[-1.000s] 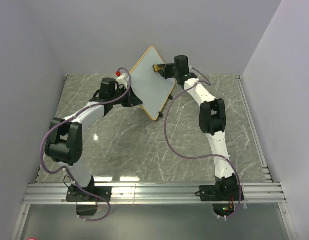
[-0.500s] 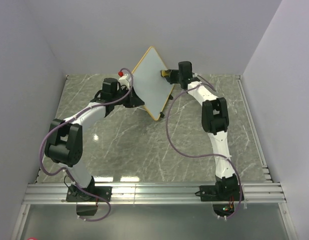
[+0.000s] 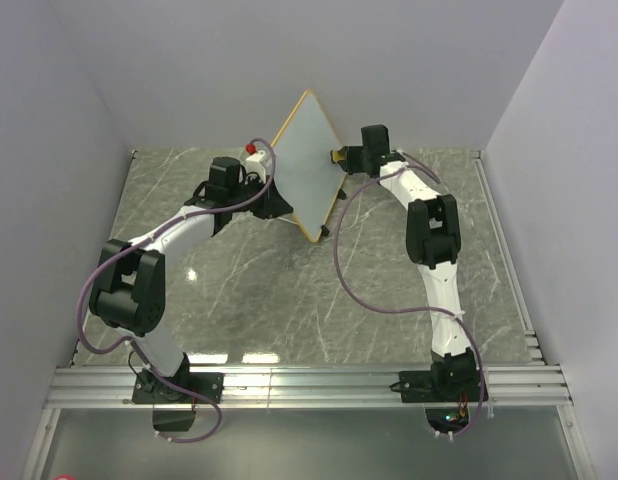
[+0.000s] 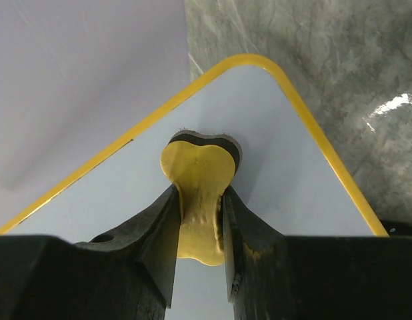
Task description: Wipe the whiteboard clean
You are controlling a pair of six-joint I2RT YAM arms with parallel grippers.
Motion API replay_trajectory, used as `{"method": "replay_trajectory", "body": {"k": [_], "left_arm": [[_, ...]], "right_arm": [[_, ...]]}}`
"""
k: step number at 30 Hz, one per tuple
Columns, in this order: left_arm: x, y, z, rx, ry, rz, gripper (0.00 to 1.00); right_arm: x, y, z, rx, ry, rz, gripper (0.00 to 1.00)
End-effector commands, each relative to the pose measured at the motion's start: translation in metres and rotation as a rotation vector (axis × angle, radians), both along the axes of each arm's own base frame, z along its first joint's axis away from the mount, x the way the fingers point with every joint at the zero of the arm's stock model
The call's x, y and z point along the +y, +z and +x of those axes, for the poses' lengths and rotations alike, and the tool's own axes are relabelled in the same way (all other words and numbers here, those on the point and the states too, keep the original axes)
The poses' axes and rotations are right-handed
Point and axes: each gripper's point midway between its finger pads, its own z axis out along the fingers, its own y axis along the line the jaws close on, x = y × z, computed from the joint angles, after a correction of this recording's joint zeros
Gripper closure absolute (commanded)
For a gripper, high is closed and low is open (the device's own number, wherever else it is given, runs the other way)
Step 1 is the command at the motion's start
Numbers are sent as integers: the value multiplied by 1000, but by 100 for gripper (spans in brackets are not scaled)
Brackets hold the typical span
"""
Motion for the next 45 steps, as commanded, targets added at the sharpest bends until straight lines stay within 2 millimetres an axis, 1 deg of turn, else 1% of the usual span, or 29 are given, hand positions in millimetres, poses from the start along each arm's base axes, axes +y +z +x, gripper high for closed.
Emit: {"method": "replay_trajectory", "body": {"k": [1,2,3,4,5,6,7,8,9,10,11,12,13,14,15,16,17,18,20,21,24,25,26,28,30,31,36,43,45], "left_arm": [[-4,-84,-106,422,-206,133,100],[-1,-86,-102,409,-186,152,100],[0,-86,-101,406,-176,163,100],[2,-87,-100,402,-167,176,100],[4,-88,-99,400,-157,185,100],[5,-90,-97,395,-147,198,100],[6,-90,-96,392,-142,202,100],[7,-90,-94,392,-135,206,100],[10,-93,-92,386,-115,228,100],[11,-93,-90,383,-101,239,100],[13,-94,-89,382,-88,247,100],[17,-95,-85,374,-59,268,100],[19,-96,-84,371,-49,276,100],[21,-96,-84,367,-41,281,100],[22,-97,-84,371,-30,288,100],[23,-97,-83,368,-23,294,100],[24,-96,-83,365,-19,293,100],[24,-95,-83,366,-14,294,100],[26,-95,-84,365,-1,300,95],[27,-95,-83,362,10,306,93],[33,-98,-80,364,45,336,86],[35,-100,-82,373,55,349,83],[38,-105,-81,386,67,367,82],[41,-111,-84,412,82,387,81],[44,-116,-85,434,95,406,77],[45,-118,-86,443,100,413,72],[52,-118,-85,437,143,440,61],[59,-114,-80,406,184,465,63],[61,-109,-77,387,195,468,62]], "right_arm": [[77,-23,-59,91,234,9,100],[76,-1,-61,51,231,27,100],[72,-22,-78,92,231,25,100],[66,-7,-70,9,215,49,100],[62,15,-74,-37,210,65,100],[53,-2,-85,-9,211,55,100],[38,2,-84,-21,201,49,100],[31,14,-90,-46,229,24,100],[19,4,-99,-19,229,-2,100],[8,0,-107,4,232,-27,100],[-8,13,-110,-19,230,-63,100],[-19,-3,-126,29,229,-87,100],[-29,-4,-133,40,222,-108,100],[-42,5,-138,27,212,-135,100],[-53,-10,-154,84,203,-162,100],[-62,-13,-161,105,192,-181,100],[-73,-7,-167,100,187,-207,100],[-86,-21,-182,170,168,-244,100],[-95,-24,-194,205,178,-279,100],[-105,-30,-204,264,178,-294,99],[-112,-45,-221,352,218,-333,59],[-114,-47,-223,367,223,-344,36],[-115,-51,-227,381,233,-352,28],[-114,-58,-235,407,249,-349,18],[-115,-62,-242,414,257,-350,16],[-115,-60,-243,407,260,-355,15],[-122,-56,-248,405,274,-377,15],[-127,-50,-250,375,258,-359,15],[-126,-48,-248,358,260,-356,15]]}}
